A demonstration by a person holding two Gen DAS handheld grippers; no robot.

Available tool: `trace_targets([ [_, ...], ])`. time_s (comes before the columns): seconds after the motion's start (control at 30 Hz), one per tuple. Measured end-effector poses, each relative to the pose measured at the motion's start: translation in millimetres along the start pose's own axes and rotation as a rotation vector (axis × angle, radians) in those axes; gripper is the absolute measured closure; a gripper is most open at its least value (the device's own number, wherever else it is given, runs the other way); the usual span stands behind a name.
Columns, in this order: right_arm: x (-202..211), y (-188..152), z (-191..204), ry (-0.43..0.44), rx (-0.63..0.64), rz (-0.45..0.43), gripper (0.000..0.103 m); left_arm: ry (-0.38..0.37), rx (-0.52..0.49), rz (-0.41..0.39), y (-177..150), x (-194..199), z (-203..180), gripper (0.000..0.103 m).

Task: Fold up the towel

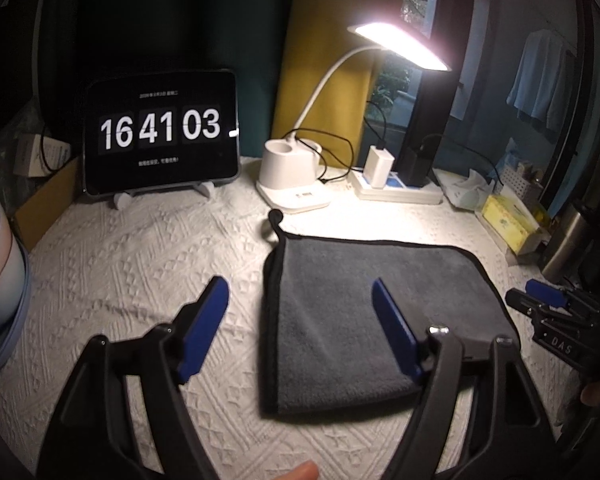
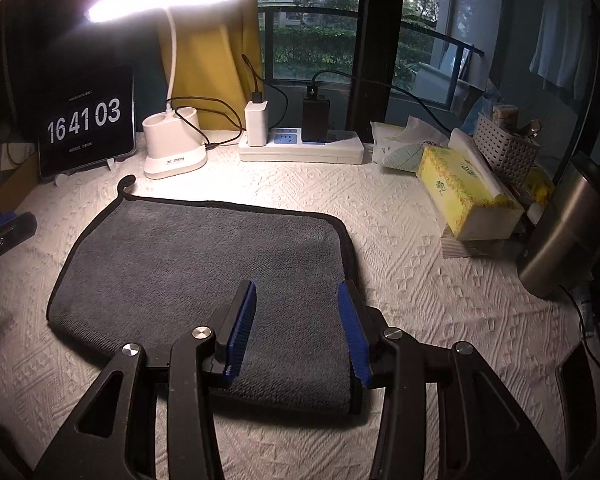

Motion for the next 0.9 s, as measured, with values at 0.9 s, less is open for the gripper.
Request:
trace_targets([
  [0.9,64.1,-42.9,24.9,0.014,0.025,-0.06,0.058,-0.027,-0.005,-0.062,-34.2,73.8,-6.4,0.027],
])
Point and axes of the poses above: each gripper's, at about its wrist camera, not at the fingertips, and x roughly against the way its jaws point, z to its left, y to its top, the point moved 6 cm from there along -x, roughly the way its jaws point, and after that the axes turned 6 degrees about y, right-handed, at the moved point
